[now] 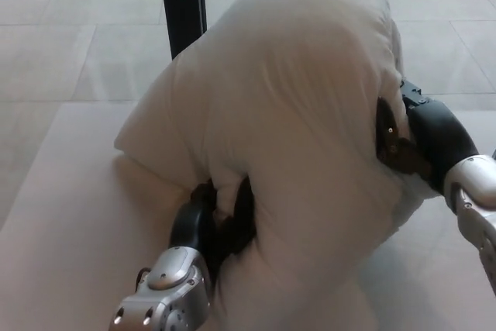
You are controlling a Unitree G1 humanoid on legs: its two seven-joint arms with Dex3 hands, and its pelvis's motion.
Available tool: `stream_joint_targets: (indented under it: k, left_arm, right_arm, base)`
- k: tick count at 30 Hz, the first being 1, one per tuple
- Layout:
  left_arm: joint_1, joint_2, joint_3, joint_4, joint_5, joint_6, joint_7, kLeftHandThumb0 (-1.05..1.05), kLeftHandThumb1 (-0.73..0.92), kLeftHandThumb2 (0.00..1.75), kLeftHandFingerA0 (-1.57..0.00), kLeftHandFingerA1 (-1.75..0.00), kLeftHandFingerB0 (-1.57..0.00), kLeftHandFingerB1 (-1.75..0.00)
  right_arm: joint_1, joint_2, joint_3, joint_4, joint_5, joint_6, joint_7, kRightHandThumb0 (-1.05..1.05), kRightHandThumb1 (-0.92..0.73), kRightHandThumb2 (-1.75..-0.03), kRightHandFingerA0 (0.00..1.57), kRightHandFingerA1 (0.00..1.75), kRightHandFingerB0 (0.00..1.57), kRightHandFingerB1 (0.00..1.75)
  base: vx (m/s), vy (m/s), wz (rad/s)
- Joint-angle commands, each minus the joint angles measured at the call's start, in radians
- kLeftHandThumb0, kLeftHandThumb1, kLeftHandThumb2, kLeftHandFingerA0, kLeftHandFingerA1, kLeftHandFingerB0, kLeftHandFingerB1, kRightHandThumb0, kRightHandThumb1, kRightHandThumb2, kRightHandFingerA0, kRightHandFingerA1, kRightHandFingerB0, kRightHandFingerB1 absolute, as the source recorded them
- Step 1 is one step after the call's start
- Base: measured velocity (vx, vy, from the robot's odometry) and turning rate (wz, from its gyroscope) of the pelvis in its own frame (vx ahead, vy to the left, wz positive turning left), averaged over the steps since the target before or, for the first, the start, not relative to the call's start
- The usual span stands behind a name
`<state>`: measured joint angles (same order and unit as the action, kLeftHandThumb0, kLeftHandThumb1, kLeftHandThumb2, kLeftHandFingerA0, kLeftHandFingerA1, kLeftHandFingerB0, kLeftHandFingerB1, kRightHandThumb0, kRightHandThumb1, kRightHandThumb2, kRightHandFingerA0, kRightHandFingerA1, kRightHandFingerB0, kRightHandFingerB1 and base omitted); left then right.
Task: The robot uses its left hand to press on the left side of the pillow kept in the middle of the desk and uses its right hand to lift up and the right side of the pillow and turn it over
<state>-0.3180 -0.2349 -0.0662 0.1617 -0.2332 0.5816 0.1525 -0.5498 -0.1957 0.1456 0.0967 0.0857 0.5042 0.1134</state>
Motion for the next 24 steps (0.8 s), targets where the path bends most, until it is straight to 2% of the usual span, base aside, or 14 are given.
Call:
stream_joint_targets:
  k: [1,2,14,15,16,17,19,20,22,23,24]
  left_arm:
    - [0.074,-0.07,-0.332,0.24,0.133,-0.017,-0.13,-0.66,0.89,0.66,-0.54,-0.9,-0.37,-0.51]
    - [0.075,-0.068,-0.336,0.239,0.135,-0.024,-0.136,-0.66,0.89,0.66,-0.54,-0.9,-0.37,-0.51]
    - [0.073,-0.066,-0.332,0.223,0.155,-0.036,-0.137,-0.66,0.89,0.66,-0.54,-0.9,-0.37,-0.51]
    - [0.111,-0.145,-0.278,0.299,0.115,-0.088,-0.116,-0.81,0.41,0.72,-0.27,-0.77,0.0,0.0]
    - [0.191,-0.242,-0.231,0.332,0.052,-0.122,-0.084,-0.9,0.46,0.82,-0.05,-0.39,0.0,-0.11]
    - [0.251,-0.258,-0.252,0.252,0.026,-0.088,-0.067,-0.83,0.46,0.78,-0.02,-0.46,0.0,0.0]
    - [0.257,-0.255,-0.256,0.244,0.026,-0.085,-0.062,-0.83,0.46,0.78,-0.02,-0.46,0.0,0.0]
    - [0.262,-0.265,-0.22,0.266,0.008,-0.104,-0.067,-0.9,0.48,0.82,-0.04,-0.51,0.0,-0.05]
    - [0.294,-0.272,-0.217,0.248,-0.011,-0.117,-0.068,-0.88,0.49,0.81,-0.04,-0.5,0.0,-0.05]
    - [0.301,-0.277,-0.215,0.238,-0.017,-0.112,-0.061,-0.75,0.46,0.76,-0.1,-0.55,0.0,-0.01]
    - [0.302,-0.277,-0.215,0.237,-0.018,-0.112,-0.06,-0.75,0.46,0.76,-0.1,-0.55,0.0,-0.01]
  right_arm:
    - [0.039,0.168,0.308,-0.044,-0.013,-0.004,0.155,-1.04,-0.86,-0.66,0.42,0.67,0.17,0.37]
    - [0.038,0.167,0.349,-0.033,-0.026,0.001,0.175,-1.05,-0.83,-0.65,0.49,0.83,0.14,0.43]
    - [0.023,0.174,0.366,-0.045,-0.04,0.015,0.178,-1.05,-0.83,-0.65,0.49,0.83,0.14,0.43]
    - [0.082,0.194,0.483,0.005,-0.09,0.0,0.179,-0.82,-0.63,-0.59,0.4,0.87,0.35,0.51]
    - [0.161,0.222,0.637,0.076,-0.155,-0.023,0.181,-0.79,-0.61,-0.59,0.36,0.78,0.39,0.49]
    - [0.184,0.23,0.693,0.104,-0.186,-0.042,0.182,-0.8,-0.52,-0.66,0.27,0.68,0.38,0.52]
    - [0.186,0.229,0.714,0.111,-0.206,-0.057,0.182,-0.8,-0.52,-0.66,0.27,0.68,0.38,0.52]
    - [0.191,0.229,0.75,0.109,-0.231,-0.06,0.173,-0.74,-0.61,-0.59,0.18,0.66,0.37,0.54]
    - [0.173,0.225,0.806,0.122,-0.286,-0.064,0.175,-0.72,-0.61,-0.59,0.13,0.69,0.33,0.57]
    - [0.171,0.226,0.818,0.134,-0.299,-0.076,0.18,-0.71,-0.59,-0.58,0.12,0.74,0.34,0.61]
    - [0.171,0.227,0.82,0.135,-0.301,-0.078,0.18,-0.71,-0.59,-0.58,0.12,0.74,0.34,0.61]
  base:
    - [0.0,0.0,0.0]
    - [0.0,0.0,0.0]
    - [0.0,0.0,0.0]
    - [0.0,0.0,0.0]
    - [0.0,0.0,0.0]
    - [0.0,0.0,0.0]
    - [0.0,0.0,0.0]
    - [0.0,0.0,0.0]
    - [0.0,0.0,0.0]
    - [0.0,0.0,0.0]
    - [0.0,0.0,0.0]
